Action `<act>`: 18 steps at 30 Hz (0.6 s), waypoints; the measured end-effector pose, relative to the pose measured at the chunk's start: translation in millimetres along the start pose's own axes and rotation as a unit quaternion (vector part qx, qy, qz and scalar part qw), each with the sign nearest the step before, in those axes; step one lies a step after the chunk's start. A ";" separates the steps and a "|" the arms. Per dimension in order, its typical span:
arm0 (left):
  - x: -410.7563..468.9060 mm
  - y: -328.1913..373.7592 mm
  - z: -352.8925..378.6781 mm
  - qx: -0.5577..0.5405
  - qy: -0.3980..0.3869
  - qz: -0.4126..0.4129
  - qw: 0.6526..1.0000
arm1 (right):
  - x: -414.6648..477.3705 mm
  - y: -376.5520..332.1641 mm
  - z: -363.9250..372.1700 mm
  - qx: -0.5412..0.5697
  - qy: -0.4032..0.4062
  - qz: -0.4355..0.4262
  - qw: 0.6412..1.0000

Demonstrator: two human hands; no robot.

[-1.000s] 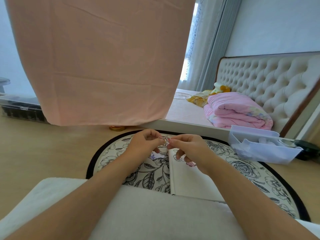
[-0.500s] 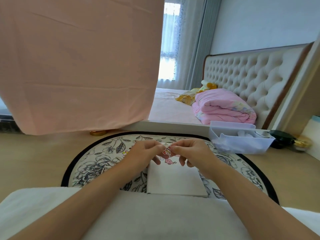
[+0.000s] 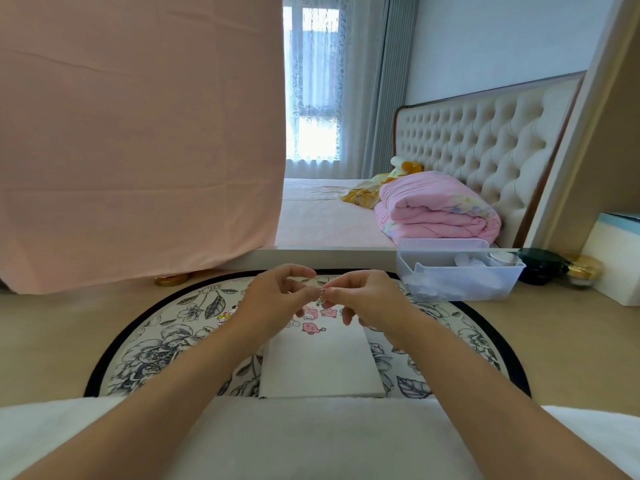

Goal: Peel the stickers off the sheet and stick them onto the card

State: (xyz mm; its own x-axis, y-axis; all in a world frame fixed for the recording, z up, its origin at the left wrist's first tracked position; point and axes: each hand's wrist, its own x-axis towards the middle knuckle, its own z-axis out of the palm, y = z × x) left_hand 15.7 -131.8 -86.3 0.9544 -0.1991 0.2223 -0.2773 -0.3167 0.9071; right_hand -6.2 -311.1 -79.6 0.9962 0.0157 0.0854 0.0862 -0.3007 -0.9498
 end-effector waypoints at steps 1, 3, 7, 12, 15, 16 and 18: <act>2.1 0.7 3.5 -0.009 0.003 -0.008 1.000 | 0.2 1.1 -2.6 0.029 0.002 0.020 0.999; 4.6 2.0 10.0 -0.020 -0.007 -0.022 1.000 | 1.1 4.2 -6.7 0.089 0.001 0.050 0.995; 5.5 -2.6 18.9 -0.035 -0.019 -0.024 0.999 | 3.3 10.4 -10.8 0.120 0.002 0.078 0.990; 5.2 -10.3 17.9 -0.019 -0.013 -0.018 1.000 | 6.1 10.6 -7.2 -0.015 0.013 0.024 1.000; 4.9 -13.6 16.1 0.011 -0.036 -0.006 0.999 | 7.3 8.5 -4.1 -0.014 0.031 -0.044 0.998; 4.5 -14.2 15.5 0.013 -0.041 -0.004 0.999 | 8.2 8.4 -3.6 -0.023 0.037 -0.062 0.997; 4.0 -14.3 14.8 0.018 -0.043 0.000 0.999 | 10.5 9.7 -3.2 -0.048 0.046 -0.083 0.994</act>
State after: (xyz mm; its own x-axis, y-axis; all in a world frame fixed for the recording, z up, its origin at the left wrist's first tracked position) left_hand 21.8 -141.8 -103.6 0.9421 -0.2772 0.1887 -0.2819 -0.3497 0.8934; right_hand 5.0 -316.9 -86.9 0.9630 -0.0132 0.2692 0.2427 -0.3914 -0.8876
